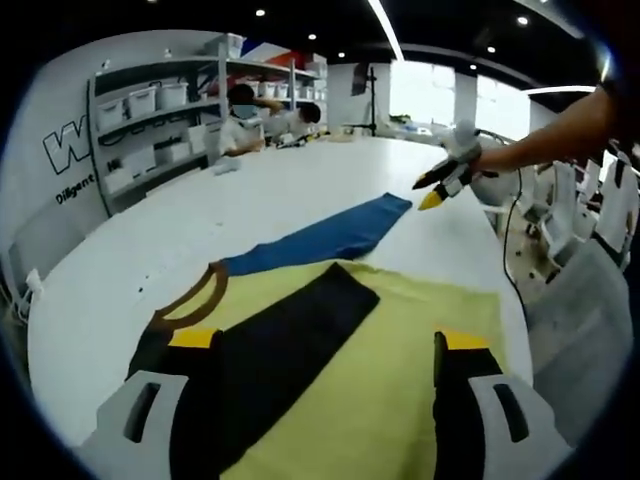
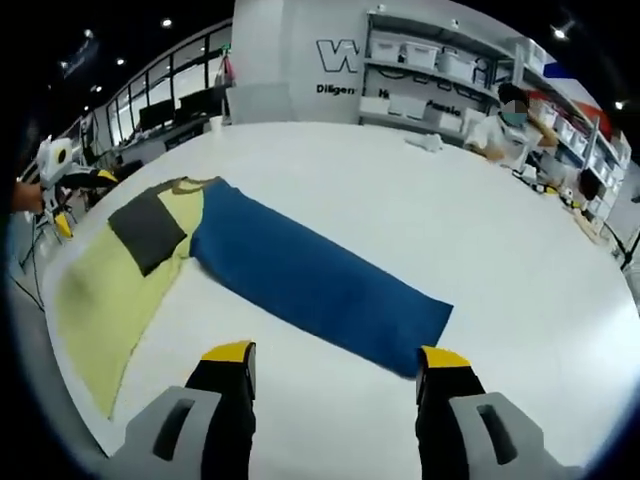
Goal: Fold the garment on the visible template until the final outline fits inside the template.
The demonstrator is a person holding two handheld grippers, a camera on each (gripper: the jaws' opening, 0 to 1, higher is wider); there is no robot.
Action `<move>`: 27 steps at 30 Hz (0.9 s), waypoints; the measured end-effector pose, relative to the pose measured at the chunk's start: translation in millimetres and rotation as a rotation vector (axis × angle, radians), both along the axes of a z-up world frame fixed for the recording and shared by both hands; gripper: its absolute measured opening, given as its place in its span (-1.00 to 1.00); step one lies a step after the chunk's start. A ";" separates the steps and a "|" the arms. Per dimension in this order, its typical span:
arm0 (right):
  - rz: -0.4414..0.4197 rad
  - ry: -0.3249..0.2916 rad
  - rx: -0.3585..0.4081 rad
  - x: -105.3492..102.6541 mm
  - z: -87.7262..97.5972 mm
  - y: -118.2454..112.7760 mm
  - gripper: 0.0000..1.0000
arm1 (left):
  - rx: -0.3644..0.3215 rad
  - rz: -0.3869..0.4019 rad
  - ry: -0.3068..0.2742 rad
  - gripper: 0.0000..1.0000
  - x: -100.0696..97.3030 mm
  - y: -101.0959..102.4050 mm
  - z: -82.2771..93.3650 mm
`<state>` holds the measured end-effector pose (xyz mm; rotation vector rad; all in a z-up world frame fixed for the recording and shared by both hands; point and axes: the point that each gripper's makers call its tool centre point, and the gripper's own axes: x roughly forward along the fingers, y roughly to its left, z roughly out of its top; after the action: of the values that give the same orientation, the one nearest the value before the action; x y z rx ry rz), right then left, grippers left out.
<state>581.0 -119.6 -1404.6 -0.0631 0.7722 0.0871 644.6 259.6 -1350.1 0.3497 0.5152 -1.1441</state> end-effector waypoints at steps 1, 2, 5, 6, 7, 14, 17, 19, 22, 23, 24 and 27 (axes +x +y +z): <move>-0.009 0.003 0.006 0.7 -1.1 -1.4 0.17 | -0.001 0.000 0.001 0.84 -0.5 0.1 0.0; -0.022 0.008 0.014 1.0 -2.9 -3.0 0.16 | 0.001 0.000 0.003 0.84 -1.2 0.6 -0.6; -0.046 0.027 0.019 1.2 -9.9 -8.5 0.11 | 0.004 -0.001 0.006 0.84 -3.5 0.6 -1.9; -0.050 0.028 0.022 1.8 -11.7 -9.8 0.08 | 0.004 -0.002 0.007 0.84 -4.2 0.5 -2.0; -0.063 0.036 0.024 1.9 -14.1 -11.9 0.07 | 0.003 -0.003 0.008 0.84 -4.9 0.5 -2.4; -0.147 0.058 0.011 6.9 -22.1 -30.0 0.01 | 0.003 0.001 0.011 0.84 -8.7 2.2 -1.9; -0.150 0.077 0.002 7.4 -26.3 -34.3 -0.01 | 0.008 -0.001 0.009 0.84 -8.6 3.8 -2.3; -0.179 0.068 0.041 9.8 -27.8 -35.1 -0.03 | 0.005 0.002 0.010 0.84 -8.3 4.8 -1.3; -0.206 0.083 0.049 10.5 -33.4 -39.8 -0.06 | 0.003 0.006 0.009 0.83 -7.1 7.8 -0.1; -0.207 0.096 0.048 9.7 -36.1 -39.6 -0.09 | 0.004 0.006 0.010 0.83 -6.8 8.6 -0.3; -0.208 0.100 0.048 9.5 -37.4 -39.3 -0.13 | 0.007 0.006 0.008 0.83 -6.7 9.9 -0.3; -0.196 0.088 0.025 11.7 -36.4 -39.5 -0.20 | 0.011 0.007 0.006 0.83 -6.1 13.1 -0.3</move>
<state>592.7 -159.1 -1441.0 0.0402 0.8614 -0.0872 638.5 272.8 -1350.4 0.3541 0.5281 -1.1363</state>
